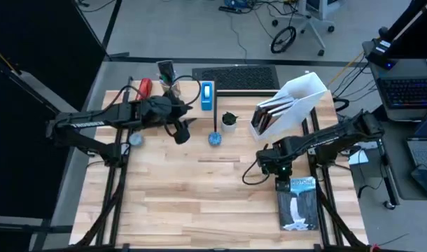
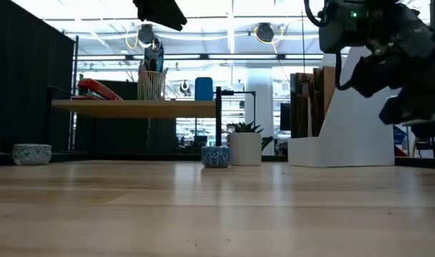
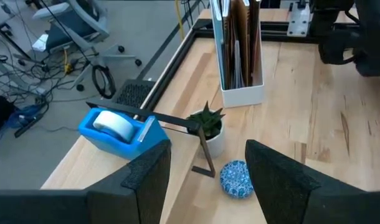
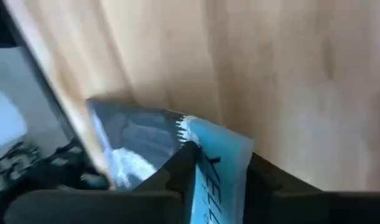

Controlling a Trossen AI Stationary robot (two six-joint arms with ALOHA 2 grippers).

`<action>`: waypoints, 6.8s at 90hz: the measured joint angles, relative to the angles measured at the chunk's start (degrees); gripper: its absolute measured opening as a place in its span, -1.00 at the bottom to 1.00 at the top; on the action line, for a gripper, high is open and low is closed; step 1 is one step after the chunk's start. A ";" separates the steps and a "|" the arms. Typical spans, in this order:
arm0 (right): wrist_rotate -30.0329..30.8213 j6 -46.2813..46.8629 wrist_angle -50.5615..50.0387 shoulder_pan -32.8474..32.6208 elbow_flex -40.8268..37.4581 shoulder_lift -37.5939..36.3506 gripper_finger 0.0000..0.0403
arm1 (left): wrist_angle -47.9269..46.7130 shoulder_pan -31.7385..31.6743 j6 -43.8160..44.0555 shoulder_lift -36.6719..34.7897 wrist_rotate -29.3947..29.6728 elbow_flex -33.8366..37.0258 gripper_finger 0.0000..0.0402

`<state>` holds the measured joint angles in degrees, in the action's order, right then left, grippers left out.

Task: Stock shelves
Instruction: Remove the blue book from the white book shelf, then remove the blue/brown book from the white book shelf

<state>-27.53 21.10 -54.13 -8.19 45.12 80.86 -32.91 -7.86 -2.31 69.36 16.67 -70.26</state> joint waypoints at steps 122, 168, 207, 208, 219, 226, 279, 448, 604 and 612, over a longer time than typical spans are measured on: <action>27.63 -38.10 -9.93 26.03 44.83 -7.10 0.03 | -0.11 0.00 0.00 0.00 0.00 0.00 -0.03; 33.61 -44.44 -19.91 29.27 43.05 -4.03 -0.12 | -0.11 0.00 0.02 0.00 0.01 0.00 -0.03; 35.31 -43.82 -23.52 31.09 42.84 -1.13 -0.40 | -0.11 0.00 0.24 0.00 0.02 0.00 -0.03; 35.30 -43.82 -23.58 31.19 42.84 -1.11 -0.41 | -0.11 0.00 0.24 0.00 0.02 0.00 -0.03; 35.08 -44.11 -23.78 32.22 42.84 -1.11 -0.45 | -0.13 0.00 0.24 0.00 0.02 0.00 -0.03; 35.12 -44.72 -23.82 32.34 42.84 -1.11 -0.48 | -0.13 0.00 0.22 0.00 0.02 0.00 -0.03; 35.13 -48.24 -20.66 33.00 38.38 -1.18 -0.49 | -0.10 0.00 -0.05 0.00 0.02 0.00 -0.03; 30.17 -44.03 -24.55 34.70 67.84 -1.19 -0.97 | -0.06 0.00 -0.04 0.00 0.04 0.02 -0.03; -15.09 -21.37 -8.61 3.96 6.98 -0.92 -0.97 | 0.77 0.00 -1.53 0.00 0.07 0.02 -0.03; -14.45 -20.73 -6.41 4.00 5.59 -0.92 -0.97 | 0.77 -0.02 -1.53 0.00 0.06 0.02 -0.03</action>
<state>-41.99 0.38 -60.53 -4.19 50.72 79.94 -32.14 -7.88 -3.84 69.36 16.73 -70.24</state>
